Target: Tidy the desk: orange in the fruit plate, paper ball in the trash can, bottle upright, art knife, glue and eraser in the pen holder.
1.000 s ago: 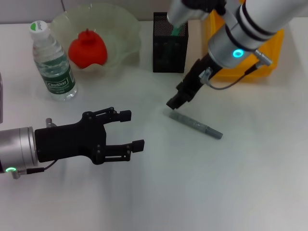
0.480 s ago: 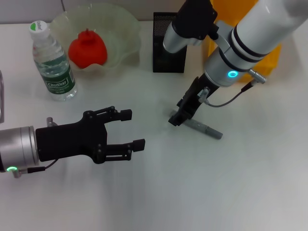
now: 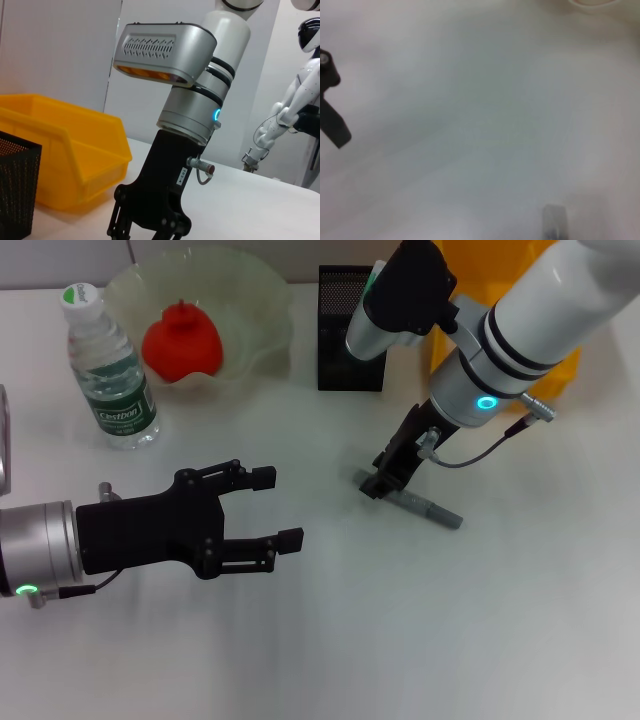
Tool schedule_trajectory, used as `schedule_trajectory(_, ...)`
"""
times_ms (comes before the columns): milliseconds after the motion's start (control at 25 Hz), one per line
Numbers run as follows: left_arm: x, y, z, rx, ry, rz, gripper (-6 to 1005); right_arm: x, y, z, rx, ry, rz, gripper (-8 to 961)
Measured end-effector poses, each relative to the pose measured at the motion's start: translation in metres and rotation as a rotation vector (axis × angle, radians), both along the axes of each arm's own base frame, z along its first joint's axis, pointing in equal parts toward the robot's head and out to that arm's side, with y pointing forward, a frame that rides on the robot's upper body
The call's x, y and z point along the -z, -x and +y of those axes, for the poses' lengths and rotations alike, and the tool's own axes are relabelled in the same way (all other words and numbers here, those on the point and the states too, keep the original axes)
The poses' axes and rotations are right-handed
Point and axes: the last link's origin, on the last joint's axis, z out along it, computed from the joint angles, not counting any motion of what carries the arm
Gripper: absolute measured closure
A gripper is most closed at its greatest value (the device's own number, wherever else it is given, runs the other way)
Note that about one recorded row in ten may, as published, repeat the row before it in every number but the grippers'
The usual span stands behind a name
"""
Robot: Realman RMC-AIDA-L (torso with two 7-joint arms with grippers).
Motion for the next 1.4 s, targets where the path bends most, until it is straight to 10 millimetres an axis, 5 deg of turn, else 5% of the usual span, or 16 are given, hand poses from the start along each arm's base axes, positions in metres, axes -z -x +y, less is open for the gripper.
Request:
schedule_trajectory(480, 0.0, -0.001, 0.001, 0.005, -0.001, 0.001, 140, 0.002, -0.006, -0.001, 0.006, 0.003, -0.006, 636)
schedule_trajectory(800, 0.0, -0.002, 0.002, 0.009, 0.001, -0.001, 140, 0.003, -0.007, -0.004, 0.006, 0.016, -0.014, 800)
schedule_trajectory(1080, 0.0, -0.002, 0.002, 0.01, 0.0, -0.001, 139, 0.0, 0.001, -0.003, 0.003, 0.018, 0.018, 810)
schedule_trajectory(1240, 0.0, -0.002, 0.001, 0.013, 0.0, -0.001, 139, -0.015, 0.019, -0.002, -0.017, -0.009, 0.135, 814)
schedule_trajectory(1400, 0.0, -0.002, 0.001, 0.012, 0.0, -0.002, 139, -0.051, 0.033, 0.003, -0.065, -0.136, 0.299, 813)
